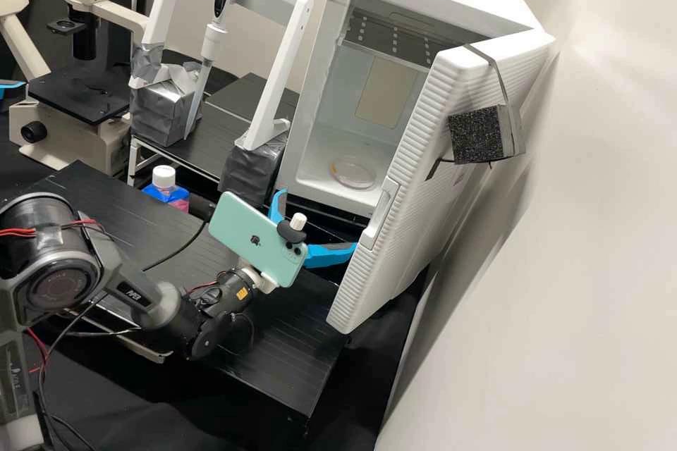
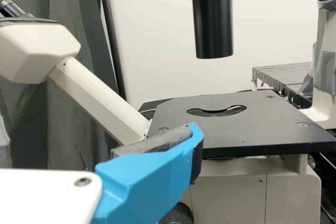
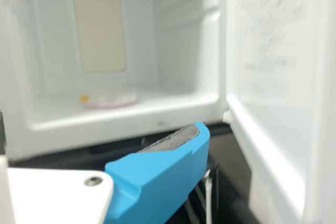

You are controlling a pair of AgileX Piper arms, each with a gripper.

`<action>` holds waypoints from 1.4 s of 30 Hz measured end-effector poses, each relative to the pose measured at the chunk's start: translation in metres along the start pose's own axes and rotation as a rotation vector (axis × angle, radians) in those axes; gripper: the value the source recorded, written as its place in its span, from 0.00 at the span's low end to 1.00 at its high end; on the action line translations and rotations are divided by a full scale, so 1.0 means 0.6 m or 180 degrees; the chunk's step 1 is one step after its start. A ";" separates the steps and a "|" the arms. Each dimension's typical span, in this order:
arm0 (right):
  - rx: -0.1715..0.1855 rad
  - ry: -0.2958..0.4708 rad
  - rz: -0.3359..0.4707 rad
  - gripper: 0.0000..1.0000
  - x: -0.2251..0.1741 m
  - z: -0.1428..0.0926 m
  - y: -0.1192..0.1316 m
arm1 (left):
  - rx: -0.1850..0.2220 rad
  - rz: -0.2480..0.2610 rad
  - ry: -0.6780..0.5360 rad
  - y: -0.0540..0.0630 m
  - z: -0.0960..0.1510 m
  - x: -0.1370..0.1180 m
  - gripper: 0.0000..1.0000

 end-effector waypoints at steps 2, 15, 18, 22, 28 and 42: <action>0.0002 0.0005 0.0020 1.00 0.016 -0.001 0.009 | 0.0000 0.0000 0.0000 0.000 0.000 0.000 1.00; -0.0013 -0.0016 -0.0280 1.00 0.155 -0.028 -0.007 | 0.0000 0.0000 0.0000 0.000 0.000 0.000 1.00; -0.0031 -0.0108 -0.0362 1.00 0.182 -0.023 -0.016 | 0.0000 0.0000 0.0000 0.000 0.000 0.000 1.00; -0.0058 -0.0229 -0.0423 1.00 0.209 -0.014 -0.021 | 0.0000 0.0000 0.0000 0.000 0.000 0.000 1.00; -0.0099 -0.0286 -0.0461 1.00 0.242 -0.010 -0.026 | 0.0000 0.0000 0.0000 0.000 0.000 0.000 1.00; -0.0215 -0.0270 -0.0594 1.00 0.280 -0.008 -0.046 | 0.0000 0.0000 0.0000 0.000 0.000 0.000 1.00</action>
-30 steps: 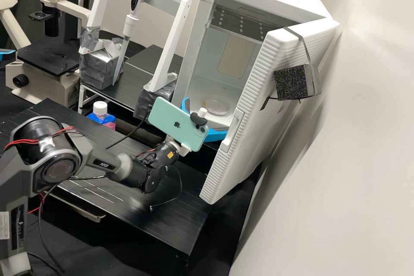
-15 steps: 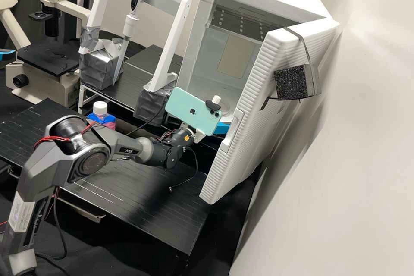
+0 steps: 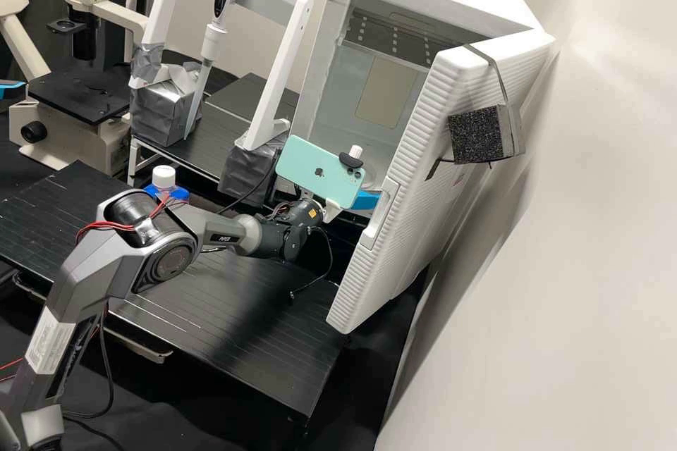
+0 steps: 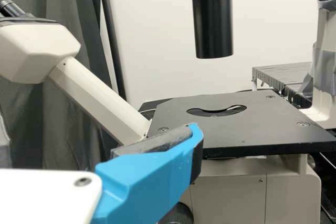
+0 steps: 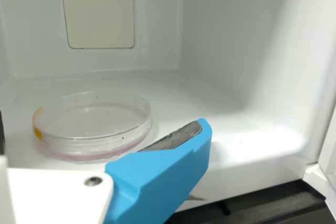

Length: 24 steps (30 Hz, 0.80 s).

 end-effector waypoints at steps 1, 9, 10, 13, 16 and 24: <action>0.0011 0.0006 0.0008 1.00 0.001 -0.001 0.001 | 0.0000 0.0000 0.0000 0.000 0.000 0.000 1.00; 0.0036 0.0013 -0.0011 1.00 0.009 0.001 0.001 | 0.0000 0.0000 0.0000 0.000 0.000 0.000 1.00; 0.0033 0.0007 -0.0011 0.00 0.010 0.001 0.001 | 0.0000 0.0000 0.0000 0.000 0.000 0.000 1.00; 0.0009 -0.0002 -0.0022 0.00 0.012 0.000 0.003 | 0.0000 0.0000 0.0000 0.000 0.000 0.000 1.00; 0.0033 -0.0003 -0.0030 0.00 0.013 -0.001 0.004 | 0.0000 0.0000 0.0000 0.000 0.000 0.000 1.00; -0.0031 -0.0053 -0.0080 0.00 0.014 0.001 0.005 | 0.0000 0.0000 0.0000 0.000 0.000 0.000 1.00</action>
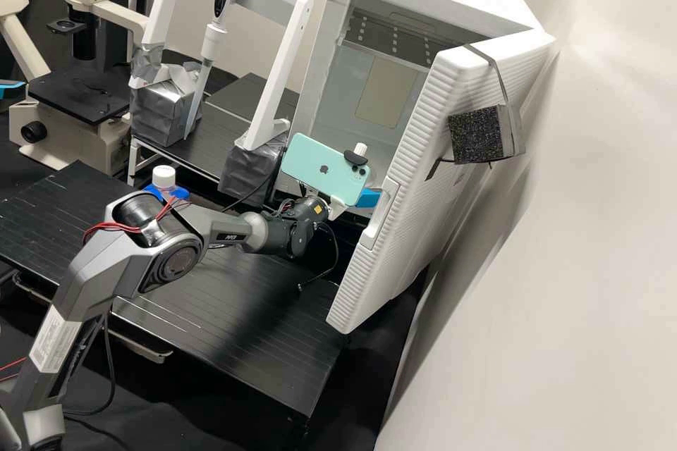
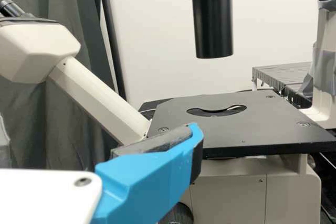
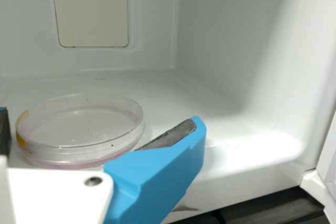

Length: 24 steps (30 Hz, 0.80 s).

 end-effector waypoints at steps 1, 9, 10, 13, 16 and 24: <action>0.0000 0.0000 0.0000 0.00 0.000 0.000 0.000 | 0.0000 0.0000 0.0000 0.000 0.000 0.000 1.00; -0.0004 0.0001 -0.0040 0.00 0.000 0.002 0.004 | 0.0000 0.0000 0.0000 0.000 0.000 0.000 1.00; 0.0001 0.0003 -0.0037 0.00 0.000 0.001 0.005 | 0.0000 0.0000 0.0000 0.000 0.000 0.000 1.00; -0.0016 -0.0004 -0.0067 0.00 0.001 0.001 0.004 | 0.0000 0.0000 0.0000 0.000 0.000 0.000 1.00; -0.0018 -0.0020 -0.0080 0.00 0.000 0.002 0.005 | 0.0000 0.0000 0.0000 0.000 0.000 0.000 1.00; -0.0015 -0.0013 -0.0100 0.00 0.000 0.003 0.007 | 0.0000 0.0000 0.0000 0.000 0.000 0.000 1.00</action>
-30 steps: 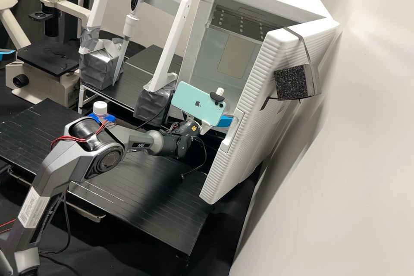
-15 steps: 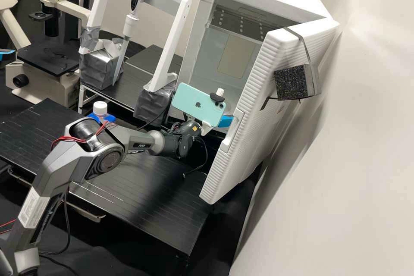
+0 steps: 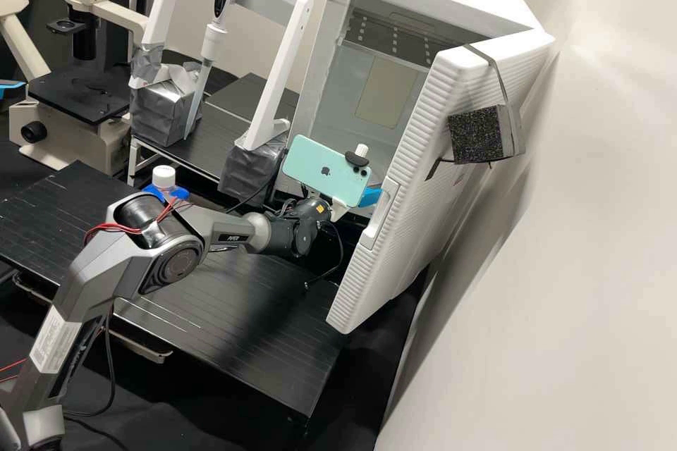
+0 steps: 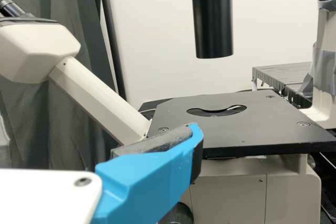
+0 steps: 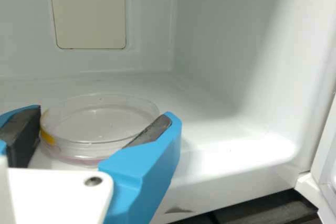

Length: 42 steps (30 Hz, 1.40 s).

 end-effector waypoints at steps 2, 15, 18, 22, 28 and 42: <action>-0.0001 -0.0005 0.0005 0.00 0.000 0.001 0.001 | 0.0000 0.0000 0.0000 0.000 0.000 0.000 1.00; 0.0032 0.0000 -0.0002 0.00 -0.001 0.001 0.002 | 0.0000 0.0000 0.0000 0.000 0.000 0.000 1.00; 0.0034 -0.0014 0.0022 0.00 -0.009 0.002 0.009 | 0.0000 0.0000 0.0000 0.000 0.000 0.000 1.00; 0.0043 0.0007 0.0065 0.00 -0.027 0.003 0.018 | 0.0000 0.0000 0.0000 0.000 0.000 0.000 1.00; 0.0118 -0.0078 0.0135 0.00 -0.059 0.010 0.030 | 0.0000 0.0000 0.0000 0.000 0.000 0.000 1.00; 0.0162 -0.0003 0.0333 0.00 -0.098 0.003 0.051 | 0.0000 0.0000 0.0000 0.000 0.000 0.000 1.00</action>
